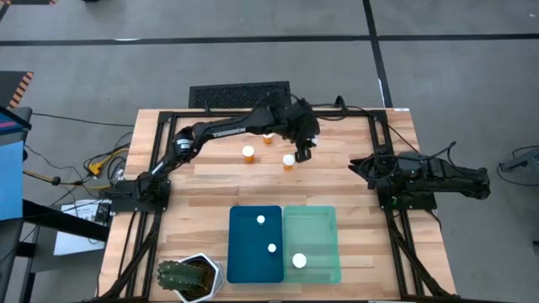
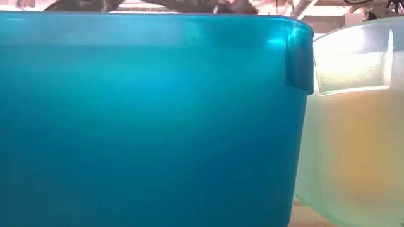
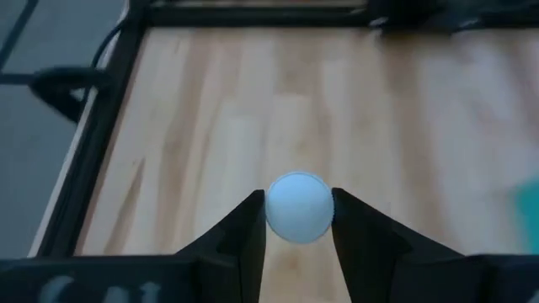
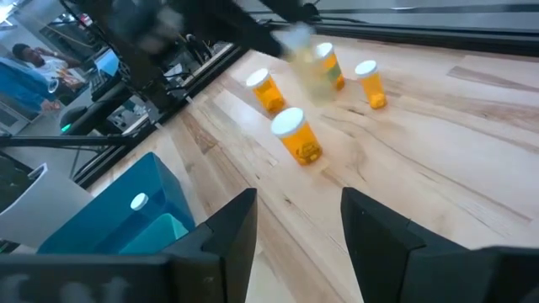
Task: Pick and place medicine bottles into bin by pill shape (circle, oval)
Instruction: Put the small yellow pill bottle into the blue bin
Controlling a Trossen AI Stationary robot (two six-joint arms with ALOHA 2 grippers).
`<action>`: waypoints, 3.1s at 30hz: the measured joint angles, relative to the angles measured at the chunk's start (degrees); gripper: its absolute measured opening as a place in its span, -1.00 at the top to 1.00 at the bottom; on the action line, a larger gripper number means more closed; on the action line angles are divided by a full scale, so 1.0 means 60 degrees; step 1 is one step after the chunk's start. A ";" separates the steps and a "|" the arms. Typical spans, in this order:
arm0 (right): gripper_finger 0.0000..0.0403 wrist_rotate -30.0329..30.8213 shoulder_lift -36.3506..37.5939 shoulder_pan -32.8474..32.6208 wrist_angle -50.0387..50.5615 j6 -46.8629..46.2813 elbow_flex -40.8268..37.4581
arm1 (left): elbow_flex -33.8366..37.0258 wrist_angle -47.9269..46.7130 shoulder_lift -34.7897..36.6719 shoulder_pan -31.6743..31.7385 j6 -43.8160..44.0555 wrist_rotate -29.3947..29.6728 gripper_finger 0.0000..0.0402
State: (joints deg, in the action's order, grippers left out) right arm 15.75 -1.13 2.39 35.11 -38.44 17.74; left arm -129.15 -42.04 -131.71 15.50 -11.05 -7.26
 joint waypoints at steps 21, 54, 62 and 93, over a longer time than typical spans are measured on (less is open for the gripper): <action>0.09 -0.0120 0.0001 -0.0007 0.0001 -0.0020 0.0000 | 0.1705 -0.5397 0.5176 -0.4406 0.4827 0.4117 0.45; 0.08 -0.0124 0.0004 -0.0007 0.0004 -0.0022 0.0000 | 1.2322 0.3210 0.6687 -0.6469 0.8889 0.5285 0.36; 0.10 -0.0120 0.0004 -0.0007 0.0004 -0.0022 0.0000 | 1.2311 0.4146 0.6709 -0.6589 0.8928 0.3807 0.36; 0.09 -0.0124 0.0000 -0.0007 0.0028 -0.0022 0.0000 | 0.8274 0.1473 0.5247 -0.6955 0.5878 0.3897 0.36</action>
State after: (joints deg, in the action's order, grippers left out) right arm 15.00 -1.12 2.35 35.28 -38.57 17.74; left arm -79.51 -33.20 -100.23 -26.23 24.21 16.12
